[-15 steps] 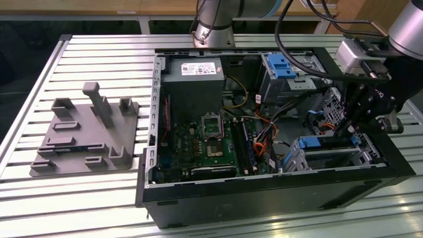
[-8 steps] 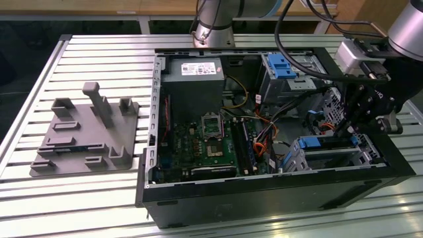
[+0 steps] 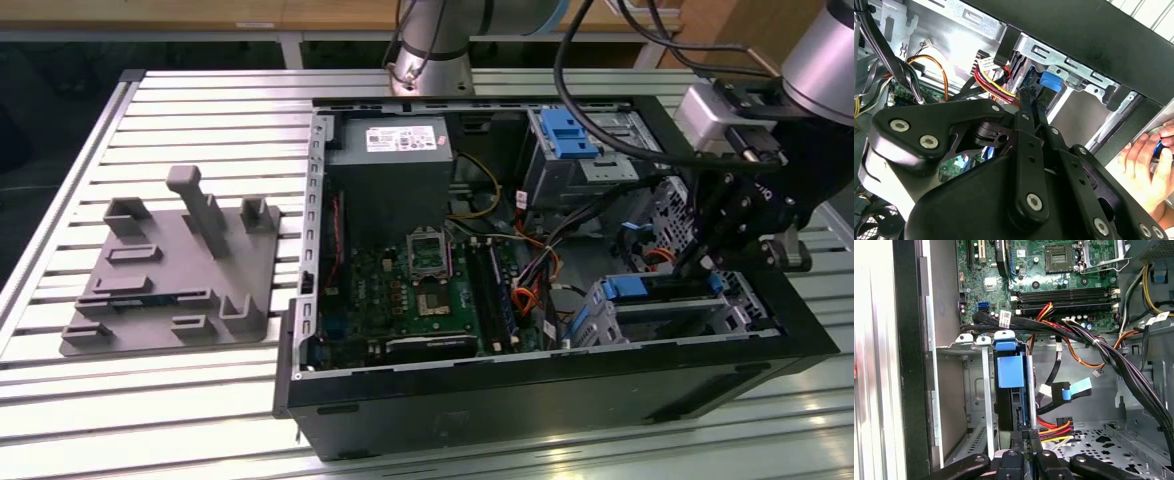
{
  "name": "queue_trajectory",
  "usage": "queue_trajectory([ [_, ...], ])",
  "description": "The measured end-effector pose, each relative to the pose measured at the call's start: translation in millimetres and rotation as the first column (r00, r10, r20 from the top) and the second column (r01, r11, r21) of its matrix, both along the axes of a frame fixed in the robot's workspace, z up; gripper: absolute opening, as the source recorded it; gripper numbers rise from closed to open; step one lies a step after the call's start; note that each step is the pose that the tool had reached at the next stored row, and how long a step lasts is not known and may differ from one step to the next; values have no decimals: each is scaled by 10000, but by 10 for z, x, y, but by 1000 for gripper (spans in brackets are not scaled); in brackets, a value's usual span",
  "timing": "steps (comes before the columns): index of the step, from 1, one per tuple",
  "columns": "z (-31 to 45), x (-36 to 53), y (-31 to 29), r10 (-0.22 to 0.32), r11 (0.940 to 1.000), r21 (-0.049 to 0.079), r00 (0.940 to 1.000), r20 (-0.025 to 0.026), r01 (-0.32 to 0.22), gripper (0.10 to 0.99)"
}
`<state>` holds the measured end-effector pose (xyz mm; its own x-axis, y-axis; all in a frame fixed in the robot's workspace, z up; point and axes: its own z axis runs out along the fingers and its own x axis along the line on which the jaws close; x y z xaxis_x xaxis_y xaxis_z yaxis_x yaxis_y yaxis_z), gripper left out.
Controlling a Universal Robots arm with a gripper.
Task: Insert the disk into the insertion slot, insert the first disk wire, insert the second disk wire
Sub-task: 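Insert the first disk wire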
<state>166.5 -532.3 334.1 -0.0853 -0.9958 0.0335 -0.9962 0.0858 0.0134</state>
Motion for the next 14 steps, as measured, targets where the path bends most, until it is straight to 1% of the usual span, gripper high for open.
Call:
queue_trajectory([
  [6,-10,1,0,0,10000,-2,10000,-7,0,165],
  [14,-5,2,0,0,10000,0,10000,-14,0,165],
])
